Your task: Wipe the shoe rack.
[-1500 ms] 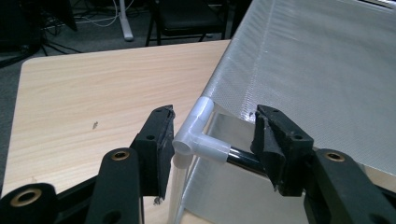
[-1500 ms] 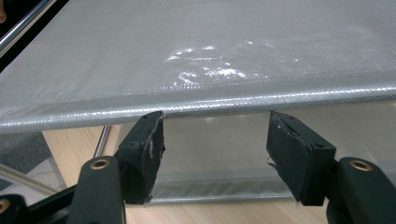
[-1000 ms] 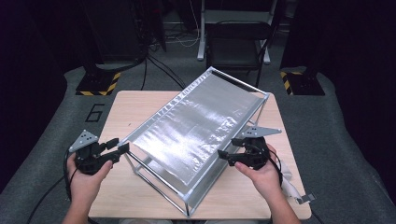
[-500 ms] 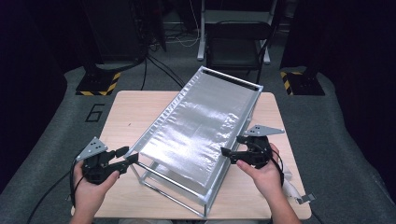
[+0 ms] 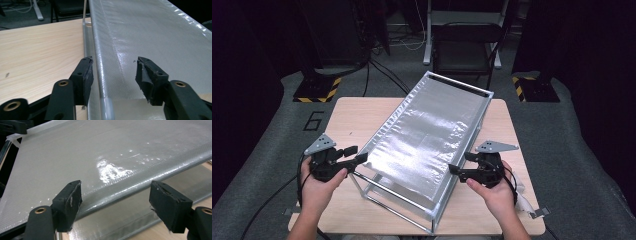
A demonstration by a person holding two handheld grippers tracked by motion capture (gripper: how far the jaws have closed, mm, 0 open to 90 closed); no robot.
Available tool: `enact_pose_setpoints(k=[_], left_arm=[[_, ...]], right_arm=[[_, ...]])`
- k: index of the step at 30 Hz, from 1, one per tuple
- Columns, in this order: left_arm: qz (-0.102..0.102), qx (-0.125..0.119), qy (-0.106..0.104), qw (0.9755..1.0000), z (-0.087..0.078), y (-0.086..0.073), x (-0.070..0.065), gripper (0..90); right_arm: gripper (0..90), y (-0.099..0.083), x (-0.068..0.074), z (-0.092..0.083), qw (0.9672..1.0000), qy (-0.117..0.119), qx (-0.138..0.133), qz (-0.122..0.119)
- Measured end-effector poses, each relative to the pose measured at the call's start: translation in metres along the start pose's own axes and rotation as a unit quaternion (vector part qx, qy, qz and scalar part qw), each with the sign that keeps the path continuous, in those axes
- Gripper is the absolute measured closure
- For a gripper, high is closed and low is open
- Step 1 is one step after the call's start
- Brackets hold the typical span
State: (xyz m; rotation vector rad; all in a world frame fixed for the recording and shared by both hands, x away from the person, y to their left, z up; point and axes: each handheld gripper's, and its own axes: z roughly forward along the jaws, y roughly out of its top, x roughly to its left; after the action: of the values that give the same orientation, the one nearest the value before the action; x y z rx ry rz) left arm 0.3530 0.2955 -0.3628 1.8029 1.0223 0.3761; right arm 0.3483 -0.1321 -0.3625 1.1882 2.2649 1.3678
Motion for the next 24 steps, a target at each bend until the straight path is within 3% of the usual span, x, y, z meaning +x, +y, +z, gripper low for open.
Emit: enact_pose_setpoints(k=[3,11,24], left_arm=[[0.004,0.011,0.009,0.9999,0.004,-0.001,-0.001,51.7],[-0.004,0.007,0.009,0.9999,0.002,-0.005,-0.002,54.6],[-0.004,0.002,0.002,1.0000,-0.017,-0.020,-0.015,54.8]], right_arm=[[25.6,0.000,0.002,-0.001,1.0000,0.001,0.003,-0.002],[26.6,0.001,0.001,0.000,1.0000,-0.002,0.000,-0.003],[26.0,0.011,-0.008,0.016,1.0000,-0.008,-0.004,-0.004]])
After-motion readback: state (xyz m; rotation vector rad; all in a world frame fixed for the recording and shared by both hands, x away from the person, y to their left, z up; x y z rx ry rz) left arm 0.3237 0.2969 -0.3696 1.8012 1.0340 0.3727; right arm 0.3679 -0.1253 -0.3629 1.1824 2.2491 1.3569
